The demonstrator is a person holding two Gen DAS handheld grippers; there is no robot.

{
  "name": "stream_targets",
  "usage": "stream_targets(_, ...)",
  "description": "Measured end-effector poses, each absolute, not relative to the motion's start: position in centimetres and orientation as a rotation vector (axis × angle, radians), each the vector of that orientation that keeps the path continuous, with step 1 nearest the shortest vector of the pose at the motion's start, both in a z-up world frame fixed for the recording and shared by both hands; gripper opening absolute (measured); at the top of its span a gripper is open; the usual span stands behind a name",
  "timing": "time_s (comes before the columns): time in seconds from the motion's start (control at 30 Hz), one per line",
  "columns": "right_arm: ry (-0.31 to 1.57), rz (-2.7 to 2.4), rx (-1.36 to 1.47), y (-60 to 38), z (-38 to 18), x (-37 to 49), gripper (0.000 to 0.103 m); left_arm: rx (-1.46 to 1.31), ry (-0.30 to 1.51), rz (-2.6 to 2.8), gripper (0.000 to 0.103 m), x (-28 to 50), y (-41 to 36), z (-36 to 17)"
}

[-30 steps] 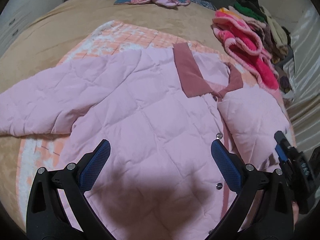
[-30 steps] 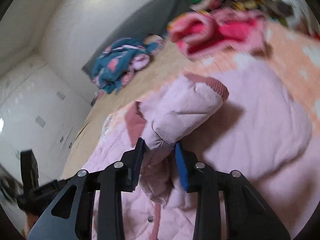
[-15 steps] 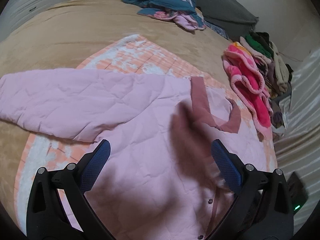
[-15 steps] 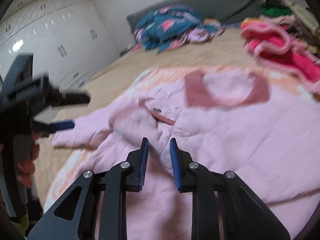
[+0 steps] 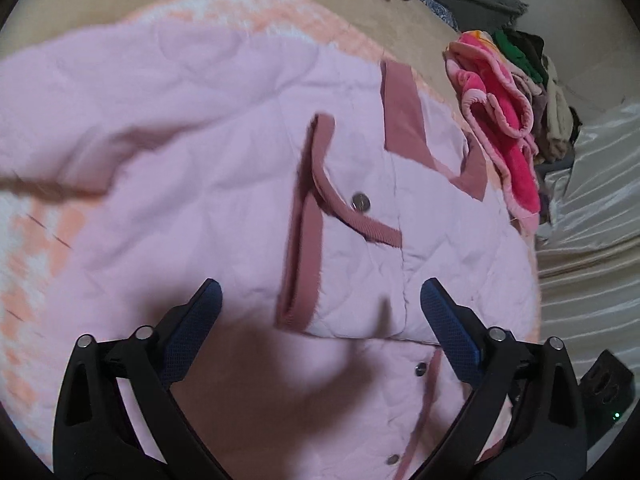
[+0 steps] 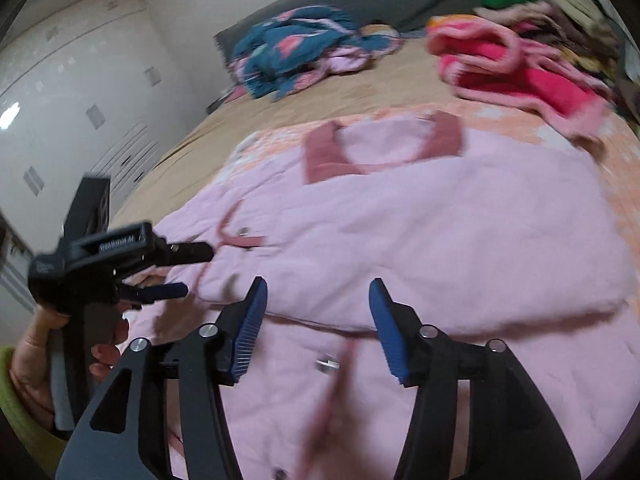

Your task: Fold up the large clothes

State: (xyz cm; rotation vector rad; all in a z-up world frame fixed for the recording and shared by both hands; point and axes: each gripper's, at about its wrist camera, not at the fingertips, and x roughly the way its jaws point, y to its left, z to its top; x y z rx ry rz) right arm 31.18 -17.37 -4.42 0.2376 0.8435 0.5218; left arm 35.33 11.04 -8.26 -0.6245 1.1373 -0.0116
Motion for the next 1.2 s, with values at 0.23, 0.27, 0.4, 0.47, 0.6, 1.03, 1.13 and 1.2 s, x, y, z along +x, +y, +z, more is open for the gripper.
stream_targets(0.23, 0.841, 0.395, 0.337, -24.2, -5.1, 30.7, 0.054, -0.583, 1.151, -0.007, 0.04, 35.9, 9.1, -9.6)
stream_targets(0.27, 0.842, 0.382, 0.364, -25.0, -5.2, 30.6, 0.054, -0.553, 1.145, -0.007, 0.03, 35.8, 8.8, -9.5)
stream_targets(0.4, 0.828, 0.319, 0.46, -28.6, -5.6, 29.1, 0.055, -0.457, 1.111, -0.037, 0.017, 35.6, 7.9, -8.0)
stream_targets(0.47, 0.821, 0.289, 0.487, -30.0, -5.8, 28.5, 0.056, -0.425, 1.096, -0.048, 0.015, 35.7, 7.8, -6.8)
stream_targets(0.6, 0.798, 0.265, 0.527, -31.7, -5.0, 28.2, 0.056, -0.364, 1.001, -0.105, 0.014, 36.1, 8.2, -1.9)
stream_targets(1.03, 0.808, 0.252, 0.353, -30.0, -3.6, 31.1, 0.059, -0.238, 1.071, 0.052, 0.009, 36.3, 11.0, -7.7)
stream_targets(1.13, 0.817, 0.218, 0.26, -28.9, -3.9, 32.4, 0.059, -0.23, 1.08, 0.052, 0.01, 35.9, 11.1, -8.6)
stream_targets(1.2, 0.817, 0.187, 0.188, -28.2, -4.1, 33.6, 0.06, -0.218, 1.077, 0.048, 0.01, 35.6, 11.0, -8.5)
